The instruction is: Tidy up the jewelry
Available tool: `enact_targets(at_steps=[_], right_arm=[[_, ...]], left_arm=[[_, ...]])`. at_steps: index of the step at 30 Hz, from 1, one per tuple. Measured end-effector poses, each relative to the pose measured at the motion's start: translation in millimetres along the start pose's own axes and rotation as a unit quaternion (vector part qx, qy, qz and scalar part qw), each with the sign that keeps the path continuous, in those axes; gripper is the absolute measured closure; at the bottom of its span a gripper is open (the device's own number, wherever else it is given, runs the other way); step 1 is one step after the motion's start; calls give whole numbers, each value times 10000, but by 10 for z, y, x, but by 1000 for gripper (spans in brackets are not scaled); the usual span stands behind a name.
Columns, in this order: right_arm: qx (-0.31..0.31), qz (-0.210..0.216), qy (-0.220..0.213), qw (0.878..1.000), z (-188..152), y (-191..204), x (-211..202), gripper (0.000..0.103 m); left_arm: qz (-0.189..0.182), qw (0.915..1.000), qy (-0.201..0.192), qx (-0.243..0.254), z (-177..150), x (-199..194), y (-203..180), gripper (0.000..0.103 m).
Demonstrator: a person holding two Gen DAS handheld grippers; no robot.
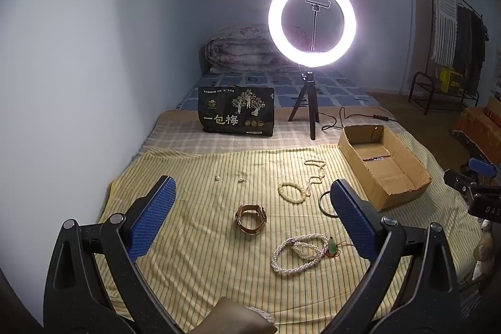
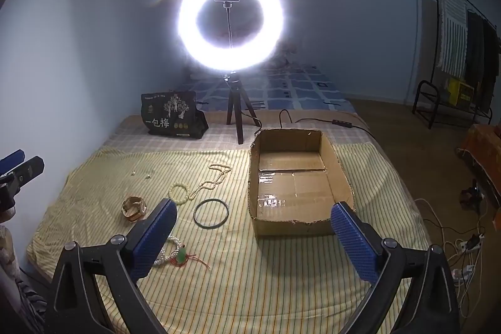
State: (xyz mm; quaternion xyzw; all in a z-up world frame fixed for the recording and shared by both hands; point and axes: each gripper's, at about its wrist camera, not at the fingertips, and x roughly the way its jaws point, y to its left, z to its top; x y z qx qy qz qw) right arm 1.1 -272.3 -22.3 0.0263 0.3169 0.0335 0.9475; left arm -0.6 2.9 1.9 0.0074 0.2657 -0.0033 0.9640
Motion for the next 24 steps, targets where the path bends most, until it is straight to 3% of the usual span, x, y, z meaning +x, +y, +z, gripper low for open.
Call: enact_targets(at_steps=[24], right_arm=[[1, -16, 22, 10000, 0, 17, 17, 2]], left_arm=[[-12, 10000, -7, -6, 23, 4, -10, 2]])
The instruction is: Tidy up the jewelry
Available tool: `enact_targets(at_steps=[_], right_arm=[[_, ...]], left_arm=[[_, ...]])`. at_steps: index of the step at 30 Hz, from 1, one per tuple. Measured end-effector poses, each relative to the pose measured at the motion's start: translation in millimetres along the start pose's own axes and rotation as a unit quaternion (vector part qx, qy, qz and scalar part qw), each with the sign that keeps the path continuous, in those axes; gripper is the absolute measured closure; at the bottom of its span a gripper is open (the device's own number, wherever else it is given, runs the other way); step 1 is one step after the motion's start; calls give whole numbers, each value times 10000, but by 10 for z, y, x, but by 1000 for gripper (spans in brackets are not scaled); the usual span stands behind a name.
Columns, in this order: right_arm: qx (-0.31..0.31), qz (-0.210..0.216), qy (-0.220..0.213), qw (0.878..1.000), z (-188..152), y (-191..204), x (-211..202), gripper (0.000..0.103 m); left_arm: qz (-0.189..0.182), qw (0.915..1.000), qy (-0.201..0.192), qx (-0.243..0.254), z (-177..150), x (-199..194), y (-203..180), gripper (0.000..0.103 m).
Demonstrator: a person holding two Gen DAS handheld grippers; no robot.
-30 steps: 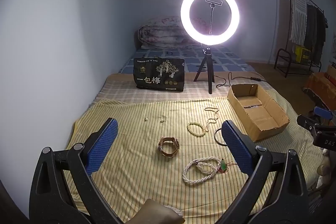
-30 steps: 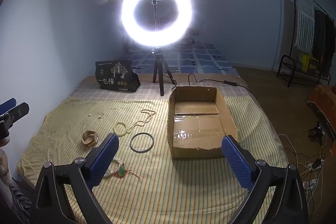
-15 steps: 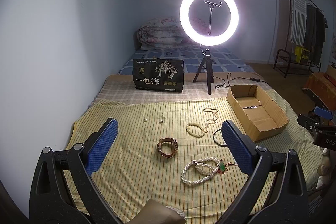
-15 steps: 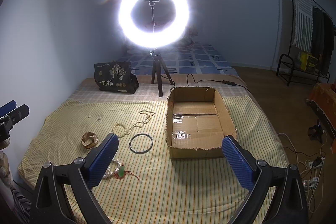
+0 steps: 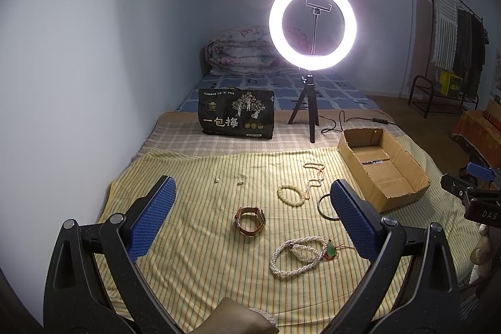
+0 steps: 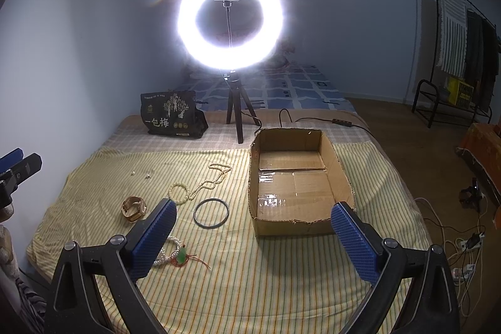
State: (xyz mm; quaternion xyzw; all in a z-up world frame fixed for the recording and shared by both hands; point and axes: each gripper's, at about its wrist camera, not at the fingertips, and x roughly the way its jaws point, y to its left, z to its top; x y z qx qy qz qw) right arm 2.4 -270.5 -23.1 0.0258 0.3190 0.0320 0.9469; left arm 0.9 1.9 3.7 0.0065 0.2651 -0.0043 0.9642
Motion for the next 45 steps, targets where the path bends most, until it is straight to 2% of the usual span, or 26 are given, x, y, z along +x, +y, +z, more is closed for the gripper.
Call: enact_targets(at_steps=[45], right_arm=[[-3, 28, 98, 9999, -45, 46, 43, 2]], left_arm=[[-4, 10000, 33, -24, 0, 0, 1, 2]])
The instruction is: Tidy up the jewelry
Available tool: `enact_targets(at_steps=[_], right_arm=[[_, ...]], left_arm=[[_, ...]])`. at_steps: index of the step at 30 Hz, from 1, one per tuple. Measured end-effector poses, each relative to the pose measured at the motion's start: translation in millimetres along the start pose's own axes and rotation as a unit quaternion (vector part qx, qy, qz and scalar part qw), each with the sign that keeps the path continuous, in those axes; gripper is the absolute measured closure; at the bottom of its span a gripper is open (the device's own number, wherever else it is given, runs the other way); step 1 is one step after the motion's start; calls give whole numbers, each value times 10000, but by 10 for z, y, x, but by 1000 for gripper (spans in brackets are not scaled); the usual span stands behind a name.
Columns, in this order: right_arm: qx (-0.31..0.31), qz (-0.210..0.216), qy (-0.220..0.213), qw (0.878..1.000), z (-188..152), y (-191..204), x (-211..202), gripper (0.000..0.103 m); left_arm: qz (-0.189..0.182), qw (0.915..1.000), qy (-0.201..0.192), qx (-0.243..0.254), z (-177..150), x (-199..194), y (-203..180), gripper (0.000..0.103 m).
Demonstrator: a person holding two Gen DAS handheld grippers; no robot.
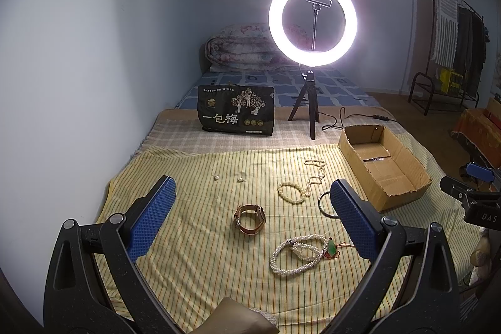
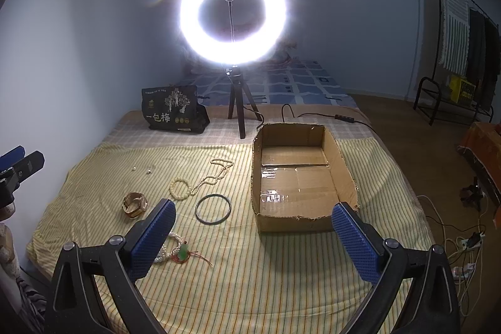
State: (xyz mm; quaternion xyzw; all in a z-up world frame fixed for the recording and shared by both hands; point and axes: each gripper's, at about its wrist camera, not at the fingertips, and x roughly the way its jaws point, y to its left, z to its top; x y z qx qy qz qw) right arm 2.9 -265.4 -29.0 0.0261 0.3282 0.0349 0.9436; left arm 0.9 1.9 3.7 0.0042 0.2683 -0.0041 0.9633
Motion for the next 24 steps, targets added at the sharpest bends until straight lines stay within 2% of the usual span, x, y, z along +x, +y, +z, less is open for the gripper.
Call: enact_targets(at_steps=[9, 19, 24], right_arm=[[-21, -10, 127, 9999, 5, -17, 78, 2], [-487, 144, 425, 9978, -141, 35, 320, 2], [-734, 392, 643, 9945, -212, 166, 406, 2]], left_arm=[[110, 9997, 213, -6, -49, 205, 50, 2], [246, 9976, 641, 26, -136, 504, 209, 2], [-118, 9946, 1019, -127, -186, 647, 270, 2]])
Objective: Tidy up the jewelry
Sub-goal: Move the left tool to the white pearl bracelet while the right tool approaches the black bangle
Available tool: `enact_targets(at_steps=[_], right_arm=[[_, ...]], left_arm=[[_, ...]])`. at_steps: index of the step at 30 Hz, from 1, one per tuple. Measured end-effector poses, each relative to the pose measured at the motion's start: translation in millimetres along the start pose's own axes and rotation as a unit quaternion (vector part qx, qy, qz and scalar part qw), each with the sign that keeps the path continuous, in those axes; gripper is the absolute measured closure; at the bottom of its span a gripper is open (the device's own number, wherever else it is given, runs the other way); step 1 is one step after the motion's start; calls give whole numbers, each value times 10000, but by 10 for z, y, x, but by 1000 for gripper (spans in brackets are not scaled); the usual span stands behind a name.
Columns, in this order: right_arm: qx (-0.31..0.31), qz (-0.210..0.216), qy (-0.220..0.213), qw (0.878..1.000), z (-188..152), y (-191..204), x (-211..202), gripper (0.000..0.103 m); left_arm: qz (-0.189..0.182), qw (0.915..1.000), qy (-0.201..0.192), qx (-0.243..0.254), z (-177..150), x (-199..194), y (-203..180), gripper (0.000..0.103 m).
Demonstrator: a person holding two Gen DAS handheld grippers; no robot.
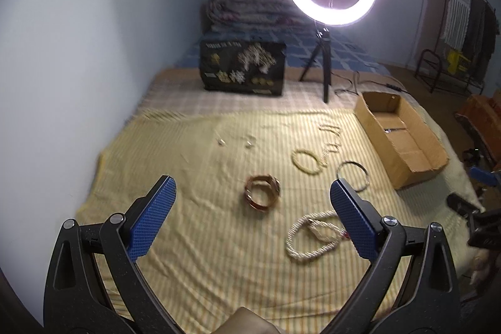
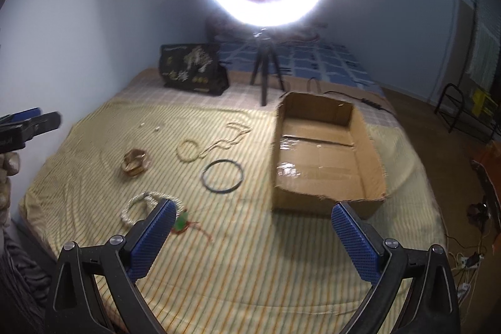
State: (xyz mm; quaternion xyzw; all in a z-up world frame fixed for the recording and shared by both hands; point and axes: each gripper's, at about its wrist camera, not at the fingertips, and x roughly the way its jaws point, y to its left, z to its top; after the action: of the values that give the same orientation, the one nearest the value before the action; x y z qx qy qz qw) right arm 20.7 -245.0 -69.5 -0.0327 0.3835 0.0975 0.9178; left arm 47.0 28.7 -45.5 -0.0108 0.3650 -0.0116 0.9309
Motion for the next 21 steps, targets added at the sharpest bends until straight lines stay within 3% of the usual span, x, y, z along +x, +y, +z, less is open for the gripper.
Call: enact_targets(at_steps=[3, 7, 9, 12, 16, 21], right_arm=[[-112, 114, 70, 9998, -14, 74, 5, 3], [-289, 150, 96, 9994, -26, 135, 62, 6], [-325, 126, 162, 9993, -27, 135, 129, 7], [-291, 430, 492, 9974, 2, 144, 284, 23], [-162, 770, 757, 9940, 45, 158, 434, 25], [-165, 974, 883, 9912, 118, 206, 570, 27]], left_arm=[[-89, 9999, 73, 49, -40, 46, -14, 4], [-180, 9993, 280, 176, -89, 138, -77, 19], [-273, 9981, 531, 170, -132, 239, -81, 28], [-333, 9950, 931, 156, -222, 406, -71, 40], [-573, 9881, 1428, -90, -336, 599, -21, 52], [-847, 9806, 1764, -140, -385, 792, -118, 55]])
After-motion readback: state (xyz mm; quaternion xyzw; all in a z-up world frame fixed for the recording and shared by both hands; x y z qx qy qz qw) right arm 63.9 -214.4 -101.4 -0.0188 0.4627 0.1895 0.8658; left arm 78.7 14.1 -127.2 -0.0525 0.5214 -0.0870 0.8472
